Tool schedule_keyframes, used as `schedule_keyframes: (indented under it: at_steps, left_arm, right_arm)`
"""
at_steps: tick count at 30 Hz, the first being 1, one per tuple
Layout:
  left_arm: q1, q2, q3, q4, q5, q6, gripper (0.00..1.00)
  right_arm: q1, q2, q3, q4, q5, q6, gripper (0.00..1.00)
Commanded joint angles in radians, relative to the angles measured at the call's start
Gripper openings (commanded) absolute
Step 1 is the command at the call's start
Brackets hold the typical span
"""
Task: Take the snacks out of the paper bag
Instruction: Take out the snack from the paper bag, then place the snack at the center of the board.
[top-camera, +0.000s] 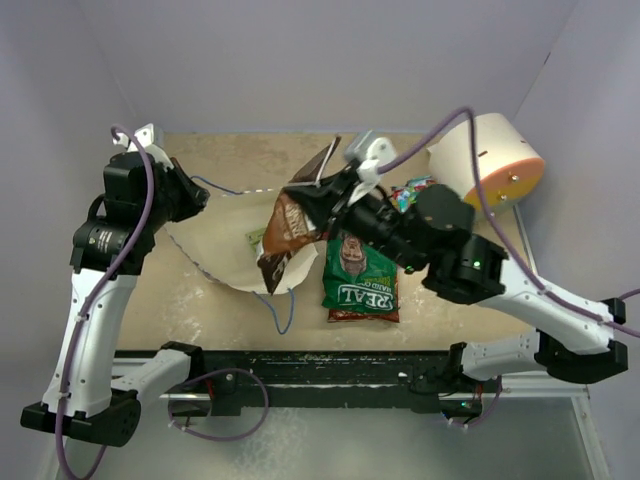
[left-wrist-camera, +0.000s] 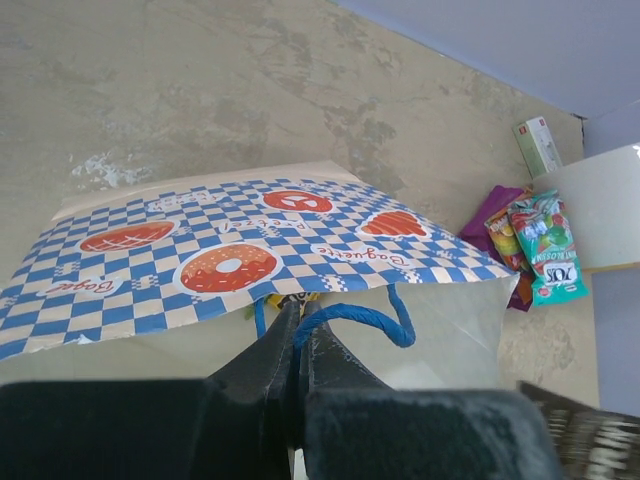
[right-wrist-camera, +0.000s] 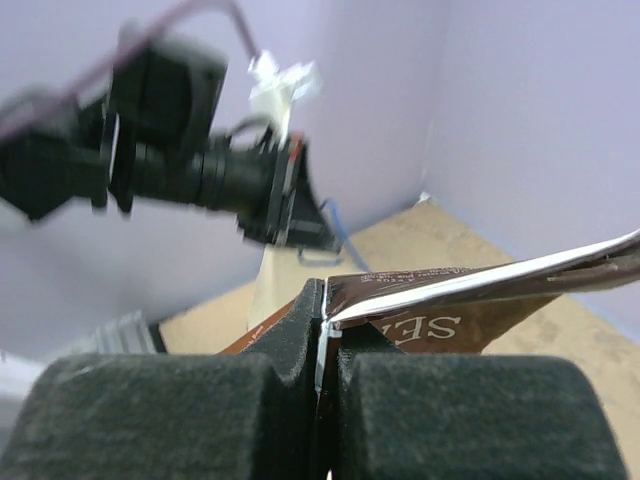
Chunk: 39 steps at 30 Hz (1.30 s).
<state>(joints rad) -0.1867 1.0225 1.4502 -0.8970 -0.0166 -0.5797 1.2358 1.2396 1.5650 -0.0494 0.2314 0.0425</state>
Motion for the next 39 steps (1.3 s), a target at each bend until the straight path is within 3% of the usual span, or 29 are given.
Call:
schedule_keyframes:
  at_steps: [1, 4, 7, 9, 14, 16, 20, 24, 34, 39]
  left_arm:
    - [-0.003, -0.001, -0.016, 0.051, -0.028, 0.023, 0.00]
    - [-0.003, -0.001, -0.020, 0.053, -0.040, 0.023, 0.00]
    - [-0.003, -0.005, -0.022, 0.052, -0.052, 0.026, 0.00]
    - [-0.003, -0.010, -0.021, 0.051, -0.062, 0.029, 0.00]
    - [-0.003, -0.016, -0.014, 0.045, -0.076, 0.038, 0.00]
    - [-0.003, -0.016, -0.009, 0.043, -0.078, 0.041, 0.00]
    - [-0.003, -0.015, 0.002, 0.043, -0.075, 0.041, 0.00]
    - [-0.003, -0.015, 0.006, 0.042, -0.071, 0.039, 0.00]
    - [-0.003, -0.029, 0.007, 0.035, -0.082, 0.042, 0.00]
    - [-0.003, -0.033, 0.007, 0.024, -0.088, 0.047, 0.00]
  right_arm:
    - [-0.004, -0.045, 0.182, 0.013, 0.206, -0.035, 0.00]
    - [-0.004, -0.025, 0.256, -0.021, 0.415, -0.085, 0.00]
    - [-0.008, 0.008, 0.268, -0.043, 0.742, -0.099, 0.00]
    - [-0.041, 0.020, 0.230, -0.058, 0.831, -0.081, 0.00]
    - [-0.264, 0.028, 0.163, -0.279, 0.704, 0.335, 0.00]
    - [-0.325, 0.027, 0.108, -0.276, 0.645, 0.431, 0.00]
    - [-0.343, 0.037, 0.011, -0.169, 0.610, 0.458, 0.00]
    - [-0.345, 0.087, 0.002, -0.184, 0.686, 0.491, 0.00]
    - [-0.348, 0.235, 0.019, -0.371, 0.823, 0.713, 0.00]
    - [-0.347, 0.283, 0.021, -0.558, 0.845, 0.907, 0.00]
